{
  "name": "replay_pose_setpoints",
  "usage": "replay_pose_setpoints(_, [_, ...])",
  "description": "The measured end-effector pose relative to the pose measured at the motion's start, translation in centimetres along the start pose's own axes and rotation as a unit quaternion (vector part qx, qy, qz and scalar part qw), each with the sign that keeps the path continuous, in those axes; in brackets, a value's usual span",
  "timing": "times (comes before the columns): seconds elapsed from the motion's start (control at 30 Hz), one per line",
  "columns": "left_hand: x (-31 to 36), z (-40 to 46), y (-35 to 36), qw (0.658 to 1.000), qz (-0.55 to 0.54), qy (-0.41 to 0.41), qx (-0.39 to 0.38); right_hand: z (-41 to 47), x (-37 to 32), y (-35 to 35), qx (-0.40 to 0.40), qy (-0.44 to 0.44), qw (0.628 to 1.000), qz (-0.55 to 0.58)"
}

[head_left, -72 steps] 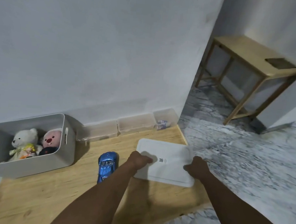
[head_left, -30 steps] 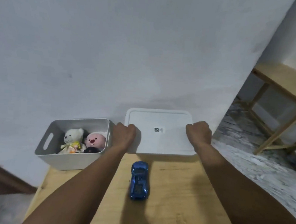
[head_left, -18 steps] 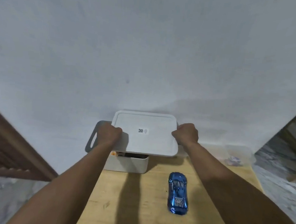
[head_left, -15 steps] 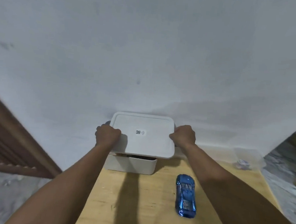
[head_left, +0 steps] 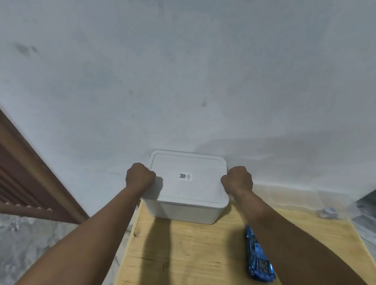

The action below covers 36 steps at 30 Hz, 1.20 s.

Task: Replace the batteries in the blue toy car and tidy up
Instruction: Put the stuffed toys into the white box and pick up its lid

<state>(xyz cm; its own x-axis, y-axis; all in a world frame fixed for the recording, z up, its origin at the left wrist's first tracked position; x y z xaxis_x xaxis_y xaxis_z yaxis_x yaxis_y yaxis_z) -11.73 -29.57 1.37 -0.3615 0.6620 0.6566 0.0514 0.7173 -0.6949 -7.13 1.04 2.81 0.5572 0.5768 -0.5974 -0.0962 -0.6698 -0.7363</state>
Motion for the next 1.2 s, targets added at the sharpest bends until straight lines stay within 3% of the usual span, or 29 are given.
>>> replay_pose_setpoints(0.27, [-0.5,1.5,-0.1,0.999,0.006,0.037,0.011,0.2,0.7,0.4,-0.002,0.005,1.0,0.015])
replay_pose_setpoints(0.57, [-2.5,2.9,-0.1,0.993,-0.1,-0.031,-0.058,0.4,1.3,1.5,-0.047,-0.021,0.998,0.026])
replay_pose_setpoints(0.63, [-1.6,2.3,0.2,0.995,-0.076,0.008,-0.063,0.1,0.8,2.0,-0.041,-0.043,0.998,-0.016])
replay_pose_setpoints(0.7, [-0.1,1.7,0.6,0.994,0.007,0.101,-0.037,-0.3,-0.2,2.4,-0.009,-0.105,0.988,-0.11])
replay_pose_setpoints(0.8, [0.9,0.8,2.6,0.966,0.147,0.208,-0.042,-0.9,-1.5,4.0,0.015,-0.213,0.957,-0.198])
replay_pose_setpoints(0.97, [-0.4,0.8,4.4,0.95,0.228,0.207,-0.058,-0.2,-0.3,6.0,0.0,-0.224,0.948,-0.226])
replay_pose_setpoints(1.2, [-0.3,1.1,4.7,0.959,0.18,0.205,-0.079,0.1,0.3,6.6,0.025,-0.288,0.946,-0.144])
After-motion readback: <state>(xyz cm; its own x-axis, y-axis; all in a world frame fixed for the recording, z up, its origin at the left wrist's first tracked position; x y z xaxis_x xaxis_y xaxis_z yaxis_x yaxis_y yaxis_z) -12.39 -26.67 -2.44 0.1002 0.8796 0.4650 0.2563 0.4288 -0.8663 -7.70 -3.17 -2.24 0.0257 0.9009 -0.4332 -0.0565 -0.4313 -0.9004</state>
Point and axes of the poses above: each hand's wrist, its own z-axis towards the middle knuckle, its own y-axis out of the palm, x = y × z, the point moved 6 cm from there along z, towards the middle knuckle, and after that the axes turned 5 degrees about -x, right-handed, at the moved point
